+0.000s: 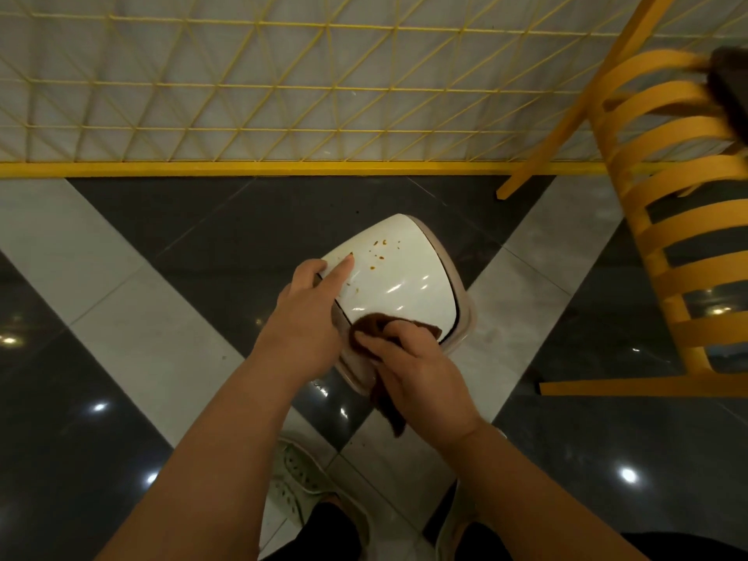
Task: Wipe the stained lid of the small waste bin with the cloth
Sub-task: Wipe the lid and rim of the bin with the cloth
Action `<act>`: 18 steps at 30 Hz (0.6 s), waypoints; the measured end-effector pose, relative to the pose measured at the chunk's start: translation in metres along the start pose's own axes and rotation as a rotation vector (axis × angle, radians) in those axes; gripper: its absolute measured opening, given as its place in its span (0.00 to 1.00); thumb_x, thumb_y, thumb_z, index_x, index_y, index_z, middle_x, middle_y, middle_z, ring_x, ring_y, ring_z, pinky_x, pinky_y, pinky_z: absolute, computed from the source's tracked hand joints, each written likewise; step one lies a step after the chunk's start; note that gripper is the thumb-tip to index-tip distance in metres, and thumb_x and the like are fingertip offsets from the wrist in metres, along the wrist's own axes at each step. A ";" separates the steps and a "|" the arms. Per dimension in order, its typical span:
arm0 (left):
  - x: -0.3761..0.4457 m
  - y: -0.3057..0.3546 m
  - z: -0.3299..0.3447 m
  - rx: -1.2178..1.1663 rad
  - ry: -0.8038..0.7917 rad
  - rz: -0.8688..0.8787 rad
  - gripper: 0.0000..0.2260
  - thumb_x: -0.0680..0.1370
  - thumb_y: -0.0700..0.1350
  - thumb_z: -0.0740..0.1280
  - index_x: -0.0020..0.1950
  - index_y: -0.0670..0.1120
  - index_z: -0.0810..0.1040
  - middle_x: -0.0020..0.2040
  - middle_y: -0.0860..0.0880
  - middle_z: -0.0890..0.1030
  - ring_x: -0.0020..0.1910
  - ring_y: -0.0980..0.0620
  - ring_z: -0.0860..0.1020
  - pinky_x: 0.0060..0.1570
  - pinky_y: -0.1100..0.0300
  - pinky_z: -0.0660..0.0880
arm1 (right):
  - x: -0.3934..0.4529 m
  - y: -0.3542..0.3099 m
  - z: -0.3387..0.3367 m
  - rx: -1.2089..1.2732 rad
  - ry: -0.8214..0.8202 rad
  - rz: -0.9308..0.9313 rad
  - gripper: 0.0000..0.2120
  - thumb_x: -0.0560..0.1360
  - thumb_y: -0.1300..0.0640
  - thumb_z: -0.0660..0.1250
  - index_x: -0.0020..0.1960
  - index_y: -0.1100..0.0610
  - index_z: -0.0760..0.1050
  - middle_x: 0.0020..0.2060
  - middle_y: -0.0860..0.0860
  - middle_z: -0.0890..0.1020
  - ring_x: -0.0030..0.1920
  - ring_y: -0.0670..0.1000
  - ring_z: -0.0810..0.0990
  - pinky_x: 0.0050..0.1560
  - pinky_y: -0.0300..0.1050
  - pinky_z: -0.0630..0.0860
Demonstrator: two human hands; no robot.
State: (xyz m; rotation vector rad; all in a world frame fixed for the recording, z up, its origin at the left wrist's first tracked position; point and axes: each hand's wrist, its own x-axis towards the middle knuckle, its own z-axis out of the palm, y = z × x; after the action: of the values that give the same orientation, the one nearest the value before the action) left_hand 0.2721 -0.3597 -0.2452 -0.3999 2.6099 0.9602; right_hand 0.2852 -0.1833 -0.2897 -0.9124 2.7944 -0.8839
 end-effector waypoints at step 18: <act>0.002 0.007 0.007 -0.100 0.103 -0.020 0.29 0.76 0.52 0.66 0.74 0.59 0.60 0.71 0.57 0.57 0.67 0.50 0.64 0.64 0.48 0.70 | -0.012 0.011 0.001 0.267 0.275 0.471 0.18 0.78 0.58 0.64 0.67 0.48 0.72 0.62 0.47 0.73 0.60 0.41 0.68 0.60 0.26 0.65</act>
State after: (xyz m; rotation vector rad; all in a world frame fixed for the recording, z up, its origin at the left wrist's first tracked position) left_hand 0.2689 -0.3508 -0.2470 -0.5120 2.6506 1.0943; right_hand 0.2892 -0.1700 -0.2982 -0.0894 2.8098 -1.3242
